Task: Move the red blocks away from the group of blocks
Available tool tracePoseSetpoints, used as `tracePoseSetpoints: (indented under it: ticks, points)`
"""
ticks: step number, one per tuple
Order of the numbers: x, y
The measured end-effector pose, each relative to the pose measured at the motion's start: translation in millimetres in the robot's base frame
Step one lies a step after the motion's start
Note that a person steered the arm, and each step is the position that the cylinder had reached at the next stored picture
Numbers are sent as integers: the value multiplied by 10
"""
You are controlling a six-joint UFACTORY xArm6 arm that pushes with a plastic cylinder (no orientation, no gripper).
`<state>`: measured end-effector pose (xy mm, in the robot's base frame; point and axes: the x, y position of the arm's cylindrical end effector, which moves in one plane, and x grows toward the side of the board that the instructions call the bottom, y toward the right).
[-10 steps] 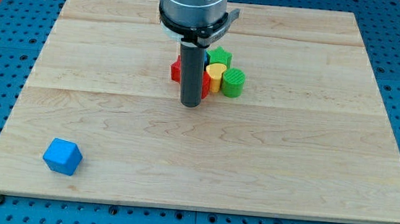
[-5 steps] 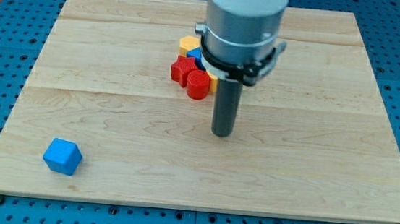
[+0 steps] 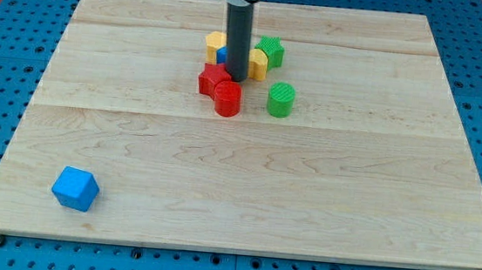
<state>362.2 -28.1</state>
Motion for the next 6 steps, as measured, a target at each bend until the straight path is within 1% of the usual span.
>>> tracePoseSetpoints:
  ticks: [1, 2, 3, 4, 5, 6]
  points:
    - [366, -5]
    - [383, -2]
    - [475, 430]
    - [1042, 478]
    - [742, -16]
    - [553, -12]
